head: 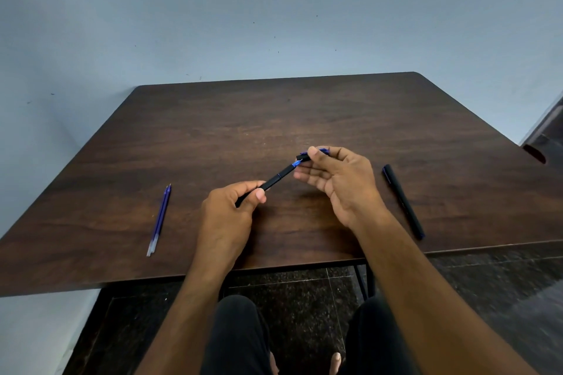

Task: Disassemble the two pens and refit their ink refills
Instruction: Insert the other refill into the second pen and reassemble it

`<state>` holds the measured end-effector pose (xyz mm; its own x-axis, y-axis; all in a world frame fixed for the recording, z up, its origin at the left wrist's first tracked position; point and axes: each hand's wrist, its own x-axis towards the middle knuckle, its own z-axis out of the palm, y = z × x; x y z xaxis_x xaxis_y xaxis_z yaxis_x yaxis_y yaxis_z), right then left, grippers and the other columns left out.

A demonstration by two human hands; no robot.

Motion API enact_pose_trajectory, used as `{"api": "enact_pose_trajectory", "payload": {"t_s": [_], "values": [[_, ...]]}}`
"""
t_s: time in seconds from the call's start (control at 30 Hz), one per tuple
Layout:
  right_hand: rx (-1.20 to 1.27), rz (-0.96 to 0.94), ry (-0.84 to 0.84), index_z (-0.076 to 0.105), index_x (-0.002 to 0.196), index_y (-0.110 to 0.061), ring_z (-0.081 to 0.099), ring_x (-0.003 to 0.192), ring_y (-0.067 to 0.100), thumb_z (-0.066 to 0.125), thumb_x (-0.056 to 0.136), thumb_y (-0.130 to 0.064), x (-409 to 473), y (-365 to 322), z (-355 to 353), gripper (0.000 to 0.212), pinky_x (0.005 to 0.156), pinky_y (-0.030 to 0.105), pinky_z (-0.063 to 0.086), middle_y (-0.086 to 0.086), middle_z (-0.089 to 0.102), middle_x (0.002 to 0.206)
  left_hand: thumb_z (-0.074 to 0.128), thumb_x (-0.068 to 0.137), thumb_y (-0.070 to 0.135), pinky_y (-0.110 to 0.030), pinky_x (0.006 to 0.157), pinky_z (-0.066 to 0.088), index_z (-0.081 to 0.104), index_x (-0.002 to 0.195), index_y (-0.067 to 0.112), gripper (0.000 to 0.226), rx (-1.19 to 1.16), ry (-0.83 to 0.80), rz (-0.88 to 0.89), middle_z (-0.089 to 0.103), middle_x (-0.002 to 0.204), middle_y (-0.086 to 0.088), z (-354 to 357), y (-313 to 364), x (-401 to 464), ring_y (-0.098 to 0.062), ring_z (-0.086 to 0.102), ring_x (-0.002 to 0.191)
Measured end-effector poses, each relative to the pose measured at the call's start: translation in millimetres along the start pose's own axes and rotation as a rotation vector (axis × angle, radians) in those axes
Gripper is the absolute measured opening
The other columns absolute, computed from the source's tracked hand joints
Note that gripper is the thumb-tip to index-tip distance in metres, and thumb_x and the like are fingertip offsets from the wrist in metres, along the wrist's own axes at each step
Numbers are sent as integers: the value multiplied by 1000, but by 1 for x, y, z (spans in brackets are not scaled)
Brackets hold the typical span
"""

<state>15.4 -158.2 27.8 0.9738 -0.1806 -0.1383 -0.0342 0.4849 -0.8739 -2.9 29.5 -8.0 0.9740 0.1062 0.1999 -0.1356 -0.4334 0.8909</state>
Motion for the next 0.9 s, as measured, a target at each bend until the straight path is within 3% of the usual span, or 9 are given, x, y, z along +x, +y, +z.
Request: {"api": "enact_pose_trajectory", "payload": {"t_s": [0.1, 0.23, 0.53, 0.63, 0.7, 0.8, 0.9], "values": [[-32, -31, 20, 66, 101, 6, 76, 77, 34, 65, 96, -1, -2, 1, -1, 9, 70, 40, 66, 30, 73, 92, 68, 92, 19, -12, 76, 42, 73, 71, 36, 27, 8, -7, 8, 66, 81, 39, 0, -1, 1, 20, 59, 91], [-87, -92, 70, 67, 108, 7, 76, 73, 31, 67, 95, -3, -1, -1, -5, 17, 68, 36, 65, 25, 75, 85, 67, 93, 18, -5, 74, 39, 74, 71, 26, 24, -18, -7, 23, 67, 85, 36, 0, -4, 2, 23, 57, 92], [-165, -112, -10, 63, 120, 10, 72, 64, 28, 67, 95, -1, -6, 12, 6, 27, 64, 36, 65, 19, 73, 79, 66, 93, 23, -11, 72, 40, 74, 75, 28, 21, 21, -11, 63, 66, 82, 42, 0, -6, 1, 20, 59, 89], [-166, -103, -15, 55, 129, 0, 73, 71, 31, 69, 94, -2, -7, 16, 8, 37, 69, 39, 65, 21, 75, 88, 67, 92, 25, -11, 73, 41, 76, 86, 34, 14, 13, -11, 75, 69, 84, 33, 0, -3, 0, 17, 60, 91], [-148, -100, -4, 55, 123, 0, 74, 71, 33, 72, 91, -2, -8, 19, 8, 36, 69, 40, 64, 25, 75, 89, 69, 91, 26, -9, 75, 41, 77, 95, 35, 13, -1, -4, 82, 70, 86, 31, 0, -3, 0, 18, 60, 93], [-107, -76, -13, 67, 103, 6, 74, 66, 29, 76, 89, -4, -9, 23, 9, 20, 65, 35, 64, 22, 75, 81, 66, 93, 27, -7, 75, 41, 75, 89, 37, 14, -3, -18, 80, 70, 84, 33, -1, -1, -1, 19, 59, 93], [-89, -52, -7, 72, 87, 1, 70, 64, 25, 77, 88, -7, -9, 25, 7, 10, 61, 31, 59, 15, 74, 73, 60, 97, 22, -1, 73, 41, 72, 88, 39, 22, 16, -44, 113, 69, 83, 33, 1, 2, -2, 16, 60, 87]]}}
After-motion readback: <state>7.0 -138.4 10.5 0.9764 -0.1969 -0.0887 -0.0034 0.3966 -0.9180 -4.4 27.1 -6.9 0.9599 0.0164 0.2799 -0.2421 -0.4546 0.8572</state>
